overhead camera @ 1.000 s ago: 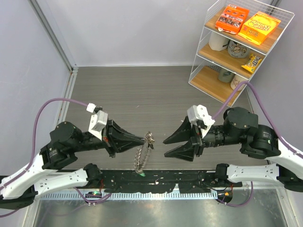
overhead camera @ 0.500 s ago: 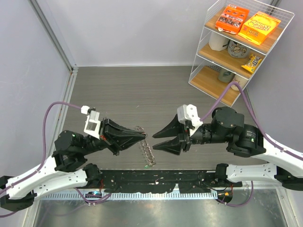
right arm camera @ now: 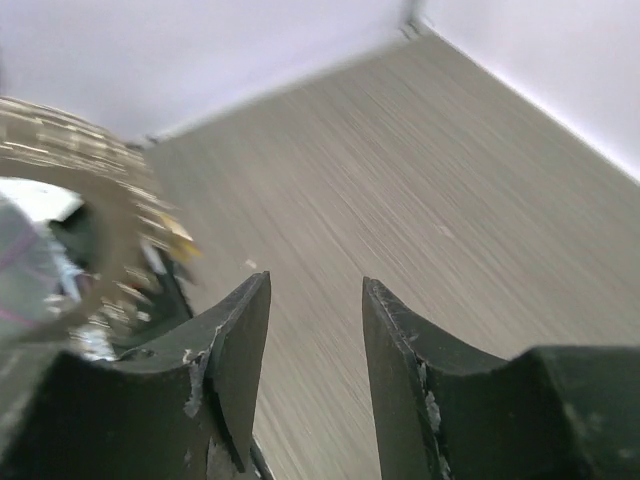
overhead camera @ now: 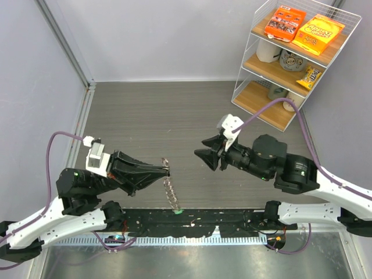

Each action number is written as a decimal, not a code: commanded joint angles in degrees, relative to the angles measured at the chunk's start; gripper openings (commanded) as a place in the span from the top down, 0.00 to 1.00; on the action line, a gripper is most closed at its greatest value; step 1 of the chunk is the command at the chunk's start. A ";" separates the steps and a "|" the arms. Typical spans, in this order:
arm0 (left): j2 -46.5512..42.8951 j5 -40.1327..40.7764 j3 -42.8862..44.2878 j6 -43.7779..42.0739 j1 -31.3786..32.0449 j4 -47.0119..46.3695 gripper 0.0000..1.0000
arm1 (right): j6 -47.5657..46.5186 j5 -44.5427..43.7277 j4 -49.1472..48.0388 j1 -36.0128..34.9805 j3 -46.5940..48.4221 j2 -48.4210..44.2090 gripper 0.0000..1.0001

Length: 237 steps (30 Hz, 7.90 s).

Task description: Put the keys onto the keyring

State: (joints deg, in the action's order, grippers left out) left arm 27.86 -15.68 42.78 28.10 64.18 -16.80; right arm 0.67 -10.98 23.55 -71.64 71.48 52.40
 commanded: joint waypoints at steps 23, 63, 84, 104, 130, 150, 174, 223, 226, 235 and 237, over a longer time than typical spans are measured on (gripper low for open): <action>-2.63 -28.96 2.13 14.00 0.15 -18.44 1.00 | 16.56 -5.28 -2.72 26.89 -29.82 1.65 0.48; -3.42 -21.49 2.65 3.90 0.15 0.18 1.00 | 25.96 8.26 -18.10 53.70 -34.74 22.83 0.55; -1.40 -21.67 3.62 3.46 0.15 0.27 1.00 | 29.21 8.26 -23.20 55.29 -37.47 29.33 0.65; -0.96 -21.76 4.15 3.19 0.15 0.54 1.00 | 28.52 9.93 -25.31 55.38 -37.73 28.90 0.95; 0.71 -19.91 7.05 0.91 0.15 4.04 1.00 | 9.28 36.29 -9.23 36.42 -31.59 -10.91 0.94; 1.67 -19.30 8.63 -3.67 0.15 4.58 1.00 | 8.11 62.91 -2.19 28.04 -12.16 -13.30 0.94; 4.75 -2.35 9.60 -7.35 0.24 9.33 1.00 | 22.88 62.14 -14.49 21.37 -4.51 -3.80 0.94; 3.17 -0.57 7.31 -13.51 0.15 10.82 1.00 | 30.53 53.26 -18.98 15.12 2.87 8.33 0.94; 2.99 -1.71 7.22 -13.77 0.15 10.82 1.00 | 30.54 52.64 -18.63 15.12 3.22 8.33 0.95; 2.90 -4.00 7.23 -15.09 0.15 12.31 1.00 | 30.45 51.59 -17.66 15.12 4.45 8.59 0.94; 2.99 -4.62 7.31 -15.35 0.15 12.66 1.00 | 30.53 51.41 -17.40 15.12 4.89 8.77 0.94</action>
State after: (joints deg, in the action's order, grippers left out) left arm 31.22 -17.39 49.89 14.09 64.16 -2.22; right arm 30.57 42.59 8.45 -56.49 73.01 61.06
